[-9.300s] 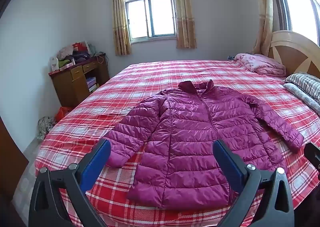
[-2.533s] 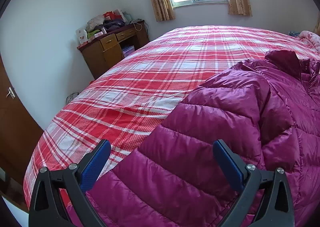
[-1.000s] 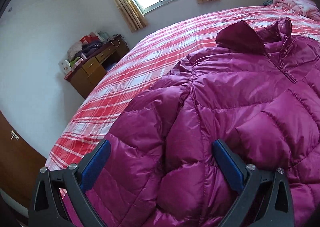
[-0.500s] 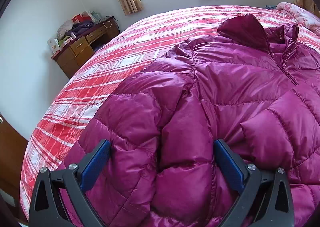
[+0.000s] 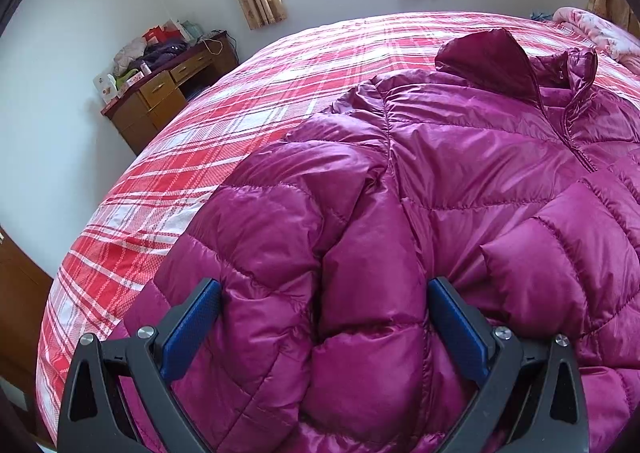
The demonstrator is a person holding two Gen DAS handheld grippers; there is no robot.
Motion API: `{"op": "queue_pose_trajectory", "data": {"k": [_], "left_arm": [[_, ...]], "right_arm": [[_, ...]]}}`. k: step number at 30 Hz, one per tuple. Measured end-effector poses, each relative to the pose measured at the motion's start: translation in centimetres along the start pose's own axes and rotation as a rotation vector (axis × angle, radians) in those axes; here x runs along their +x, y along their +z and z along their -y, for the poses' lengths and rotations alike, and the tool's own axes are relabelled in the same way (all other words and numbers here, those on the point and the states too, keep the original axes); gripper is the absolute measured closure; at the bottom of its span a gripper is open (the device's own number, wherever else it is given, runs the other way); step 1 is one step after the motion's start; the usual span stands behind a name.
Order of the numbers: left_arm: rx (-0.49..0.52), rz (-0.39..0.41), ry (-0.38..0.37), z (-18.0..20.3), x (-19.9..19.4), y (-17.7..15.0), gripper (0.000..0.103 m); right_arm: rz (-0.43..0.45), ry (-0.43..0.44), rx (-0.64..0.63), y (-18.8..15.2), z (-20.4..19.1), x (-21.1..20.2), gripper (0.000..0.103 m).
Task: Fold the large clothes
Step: 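Fold the held sleeve across the jacket front and release with the right gripper, then grasp the other sleeve cuff with the left gripper and lift it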
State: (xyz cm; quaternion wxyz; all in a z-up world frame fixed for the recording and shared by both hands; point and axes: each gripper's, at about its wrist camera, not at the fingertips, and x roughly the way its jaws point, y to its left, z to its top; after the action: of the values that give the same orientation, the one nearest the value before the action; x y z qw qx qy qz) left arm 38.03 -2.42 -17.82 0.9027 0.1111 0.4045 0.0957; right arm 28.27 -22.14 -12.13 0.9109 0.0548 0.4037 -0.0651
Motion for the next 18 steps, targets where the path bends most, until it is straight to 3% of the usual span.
{"op": "queue_pose_trajectory", "data": {"k": [4, 10, 16, 18], "left_arm": [[-0.010, -0.004, -0.013, -0.3, 0.1, 0.0, 0.001], [-0.018, -0.005, -0.022, -0.7, 0.0, 0.1, 0.001], [-0.095, -0.004, -0.083, -4.7, -2.1, -0.5, 0.001], [-0.095, 0.035, -0.045, -6.7, -3.7, -1.0, 0.001]], "right_arm": [[-0.036, -0.006, 0.034, -1.3, 0.8, 2.5, 0.046], [-0.043, -0.058, -0.020, -1.6, -0.3, 2.7, 0.044], [-0.033, -0.052, -0.013, -1.9, -0.3, 2.6, 0.043], [-0.031, -0.049, -0.012, -1.8, -0.2, 2.6, 0.043]]}}
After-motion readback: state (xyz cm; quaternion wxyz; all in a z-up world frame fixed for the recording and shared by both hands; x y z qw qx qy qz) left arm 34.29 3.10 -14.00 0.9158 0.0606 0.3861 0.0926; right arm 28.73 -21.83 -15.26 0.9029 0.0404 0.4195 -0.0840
